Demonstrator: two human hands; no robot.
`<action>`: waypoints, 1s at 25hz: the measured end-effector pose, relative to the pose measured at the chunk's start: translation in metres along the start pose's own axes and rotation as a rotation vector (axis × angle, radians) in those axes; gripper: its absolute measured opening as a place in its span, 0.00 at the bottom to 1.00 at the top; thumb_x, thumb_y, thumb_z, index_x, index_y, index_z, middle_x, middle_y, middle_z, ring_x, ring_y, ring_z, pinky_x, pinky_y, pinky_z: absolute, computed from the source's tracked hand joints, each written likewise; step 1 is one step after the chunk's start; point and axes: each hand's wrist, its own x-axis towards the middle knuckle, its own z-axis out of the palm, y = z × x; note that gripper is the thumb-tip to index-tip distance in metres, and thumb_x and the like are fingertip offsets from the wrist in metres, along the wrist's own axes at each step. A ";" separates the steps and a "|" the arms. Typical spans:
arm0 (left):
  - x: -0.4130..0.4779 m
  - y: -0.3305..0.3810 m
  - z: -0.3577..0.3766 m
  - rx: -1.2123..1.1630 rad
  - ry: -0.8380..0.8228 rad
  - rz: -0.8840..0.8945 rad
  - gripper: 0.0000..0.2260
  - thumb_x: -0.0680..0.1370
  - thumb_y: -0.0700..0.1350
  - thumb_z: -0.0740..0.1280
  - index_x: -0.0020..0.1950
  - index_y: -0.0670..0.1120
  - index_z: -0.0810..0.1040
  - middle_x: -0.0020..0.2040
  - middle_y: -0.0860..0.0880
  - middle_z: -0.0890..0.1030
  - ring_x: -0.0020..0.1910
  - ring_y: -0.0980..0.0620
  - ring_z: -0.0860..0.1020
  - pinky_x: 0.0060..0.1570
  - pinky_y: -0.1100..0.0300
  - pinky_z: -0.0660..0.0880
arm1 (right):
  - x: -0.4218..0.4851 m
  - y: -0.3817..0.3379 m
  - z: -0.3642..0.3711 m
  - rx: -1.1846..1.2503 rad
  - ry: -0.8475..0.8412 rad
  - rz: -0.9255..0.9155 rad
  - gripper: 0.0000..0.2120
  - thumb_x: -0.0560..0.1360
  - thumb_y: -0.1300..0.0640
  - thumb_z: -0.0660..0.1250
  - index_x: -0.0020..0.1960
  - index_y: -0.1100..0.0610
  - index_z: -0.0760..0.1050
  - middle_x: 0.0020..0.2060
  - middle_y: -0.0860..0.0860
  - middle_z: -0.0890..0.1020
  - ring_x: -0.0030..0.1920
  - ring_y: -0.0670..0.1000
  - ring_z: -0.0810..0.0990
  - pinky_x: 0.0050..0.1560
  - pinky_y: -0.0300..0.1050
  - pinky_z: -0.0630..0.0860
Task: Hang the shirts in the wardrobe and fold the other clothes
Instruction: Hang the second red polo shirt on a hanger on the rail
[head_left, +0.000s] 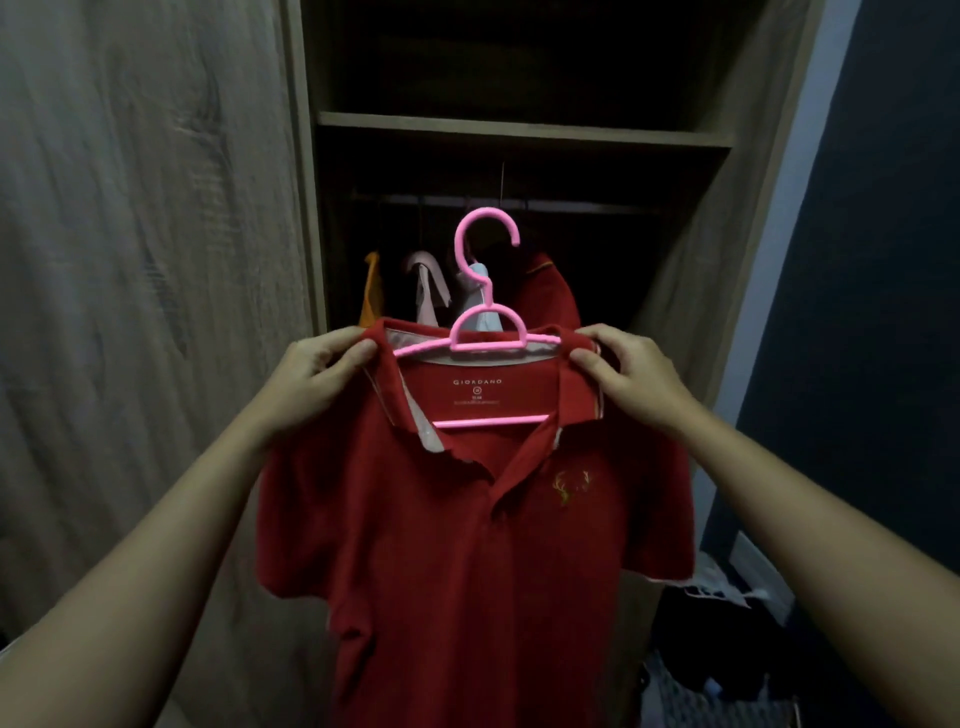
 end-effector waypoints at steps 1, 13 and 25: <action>0.002 0.001 0.000 0.098 -0.017 0.018 0.13 0.79 0.49 0.62 0.52 0.69 0.77 0.46 0.70 0.80 0.49 0.70 0.77 0.49 0.77 0.69 | -0.001 -0.001 0.001 -0.027 0.090 0.023 0.11 0.75 0.45 0.63 0.55 0.45 0.76 0.48 0.39 0.80 0.52 0.44 0.78 0.53 0.48 0.73; -0.033 -0.064 0.009 0.253 -0.059 -0.504 0.21 0.71 0.46 0.74 0.59 0.47 0.70 0.53 0.46 0.78 0.53 0.47 0.77 0.50 0.58 0.69 | 0.013 -0.002 -0.030 -0.107 0.381 0.142 0.15 0.73 0.40 0.64 0.55 0.46 0.77 0.49 0.46 0.83 0.54 0.49 0.79 0.49 0.43 0.69; -0.033 -0.092 -0.018 0.721 0.348 -0.606 0.11 0.80 0.48 0.58 0.55 0.44 0.76 0.51 0.35 0.80 0.50 0.33 0.78 0.47 0.47 0.73 | 0.006 0.015 -0.033 -0.007 0.357 0.131 0.17 0.71 0.37 0.64 0.54 0.45 0.78 0.47 0.44 0.84 0.50 0.47 0.80 0.53 0.54 0.76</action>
